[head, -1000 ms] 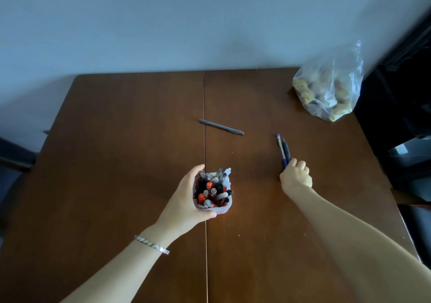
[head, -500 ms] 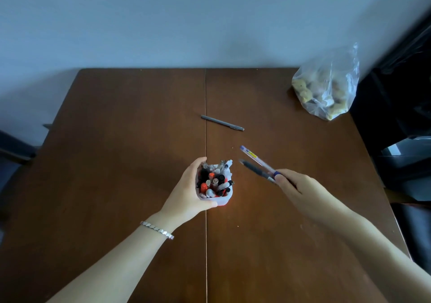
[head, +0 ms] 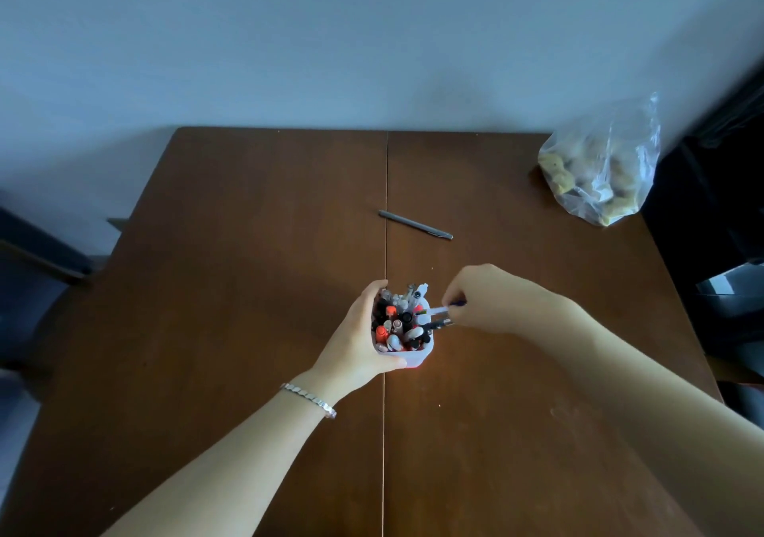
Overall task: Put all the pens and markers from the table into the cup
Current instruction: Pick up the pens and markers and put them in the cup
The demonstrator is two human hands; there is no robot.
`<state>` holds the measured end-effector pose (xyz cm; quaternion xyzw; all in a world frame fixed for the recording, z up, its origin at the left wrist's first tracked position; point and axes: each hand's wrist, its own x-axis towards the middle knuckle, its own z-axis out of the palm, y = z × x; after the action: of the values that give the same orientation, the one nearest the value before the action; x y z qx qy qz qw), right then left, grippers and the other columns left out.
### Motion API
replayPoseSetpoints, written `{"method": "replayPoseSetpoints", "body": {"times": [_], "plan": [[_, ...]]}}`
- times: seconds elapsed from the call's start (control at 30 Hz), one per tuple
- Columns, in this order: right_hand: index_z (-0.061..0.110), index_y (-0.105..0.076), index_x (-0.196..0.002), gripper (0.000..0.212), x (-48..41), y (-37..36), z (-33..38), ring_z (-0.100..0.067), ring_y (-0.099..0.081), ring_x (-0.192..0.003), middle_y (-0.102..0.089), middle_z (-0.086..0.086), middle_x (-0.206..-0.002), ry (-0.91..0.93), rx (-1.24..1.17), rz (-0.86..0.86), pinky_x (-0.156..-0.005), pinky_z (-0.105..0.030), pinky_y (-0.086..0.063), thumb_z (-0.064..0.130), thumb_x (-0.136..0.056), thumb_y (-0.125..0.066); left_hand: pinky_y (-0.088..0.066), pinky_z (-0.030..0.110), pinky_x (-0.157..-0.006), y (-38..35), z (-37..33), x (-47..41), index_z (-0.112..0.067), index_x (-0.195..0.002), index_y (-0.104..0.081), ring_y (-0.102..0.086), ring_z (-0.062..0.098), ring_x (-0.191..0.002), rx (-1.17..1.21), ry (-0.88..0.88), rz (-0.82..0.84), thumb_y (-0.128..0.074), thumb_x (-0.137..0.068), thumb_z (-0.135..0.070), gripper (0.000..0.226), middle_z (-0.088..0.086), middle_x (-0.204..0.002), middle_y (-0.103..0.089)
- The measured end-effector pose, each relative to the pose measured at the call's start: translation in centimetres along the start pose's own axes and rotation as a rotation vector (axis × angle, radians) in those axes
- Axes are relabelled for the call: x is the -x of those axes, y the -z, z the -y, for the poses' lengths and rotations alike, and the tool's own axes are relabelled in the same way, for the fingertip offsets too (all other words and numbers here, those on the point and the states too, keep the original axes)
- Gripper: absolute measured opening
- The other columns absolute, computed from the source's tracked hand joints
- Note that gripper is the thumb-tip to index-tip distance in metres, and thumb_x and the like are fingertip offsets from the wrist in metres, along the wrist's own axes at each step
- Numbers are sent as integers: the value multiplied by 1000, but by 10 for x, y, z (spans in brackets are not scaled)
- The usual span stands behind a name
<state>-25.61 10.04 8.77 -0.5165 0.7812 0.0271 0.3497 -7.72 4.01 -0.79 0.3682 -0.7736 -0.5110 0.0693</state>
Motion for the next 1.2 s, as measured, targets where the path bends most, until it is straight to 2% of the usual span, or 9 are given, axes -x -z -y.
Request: {"method": "replayPoseSetpoints", "body": {"times": [0.23, 0.37, 0.47, 0.63, 0.73, 0.8, 0.9, 1.0, 1.2], "plan": [[11, -69, -84, 13, -4, -15, 1, -11, -57, -53, -69, -3, -82, -5, -397, -343, -53, -22, -48, 18, -86, -58, -41, 22, -97, -1, 1, 0, -27, -138, -20, -42, 7, -122, -4, -9, -13, -84, -63, -21, 100, -3, -142, -35], [9, -64, -92, 27, -4, -41, 2, -25, -64, -75, -63, -8, -89, 50, -322, -549, -68, -40, -56, 25, -96, -43, -43, 26, -99, -2, 2, 0, -28, -138, -20, -44, 11, -125, -8, -14, -9, -84, -63, -20, 99, -3, -142, -36], [8, -63, -102, 29, -11, -47, 12, -25, -60, -93, -60, -8, -103, 74, -315, -700, -75, -36, -50, 23, -98, -38, -43, 27, -102, -1, 3, 0, -27, -137, -21, -45, 11, -124, -5, -19, -5, -85, -62, -20, 99, -5, -139, -37], [17, -44, -135, 40, -31, -56, 31, -19, -20, -142, -36, -4, -148, 85, -331, -441, -113, -39, -21, 28, -100, -27, -41, 22, -102, -2, -1, 1, -32, -132, -24, -46, 2, -118, -7, -34, -18, -86, -60, -30, 95, -18, -129, -41], [23, -20, -146, 46, -27, -57, 21, -15, 2, -146, -11, 2, -158, 65, -259, -284, -117, -42, -8, 30, -101, -22, -41, 24, -102, -2, 1, 0, -30, -135, -22, -44, 8, -125, -19, -27, -21, -86, -61, -31, 98, -9, -139, -39], [23, -19, -146, 46, -16, -65, 10, -14, 0, -146, -10, 3, -158, 79, -226, -268, -118, -42, -10, 28, -100, -26, -39, 21, -101, -2, 3, -1, -27, -136, -22, -42, 8, -126, -33, -30, -22, -85, -62, -29, 97, -5, -141, -39], [15, -41, -137, 40, 3, -89, -3, -15, -27, -141, -38, -2, -148, 279, -306, -524, -114, -41, -31, 22, -98, -38, -38, 9, -94, -2, 2, 0, -28, -135, -24, -45, 6, -121, 26, -2, -5, -84, -62, -24, 94, -10, -131, -42], [7, -45, -131, 45, 7, -111, -17, -20, -40, -132, -48, -9, -140, 409, -117, -629, -102, -42, -44, 31, -100, -25, -38, 14, -95, -1, 1, 1, -28, -137, -24, -42, 7, -124, 38, -1, -2, -84, -62, -25, 96, -9, -132, -38], [9, -12, -145, 85, -14, -124, -17, -17, -4, -141, -21, -6, -154, 112, 160, -531, -117, -35, -4, 67, -85, 0, -32, 12, -95, 0, -2, 3, -25, -138, -23, -36, 2, -121, 12, -15, -29, -85, -62, -20, 98, -3, -142, -35]]}}
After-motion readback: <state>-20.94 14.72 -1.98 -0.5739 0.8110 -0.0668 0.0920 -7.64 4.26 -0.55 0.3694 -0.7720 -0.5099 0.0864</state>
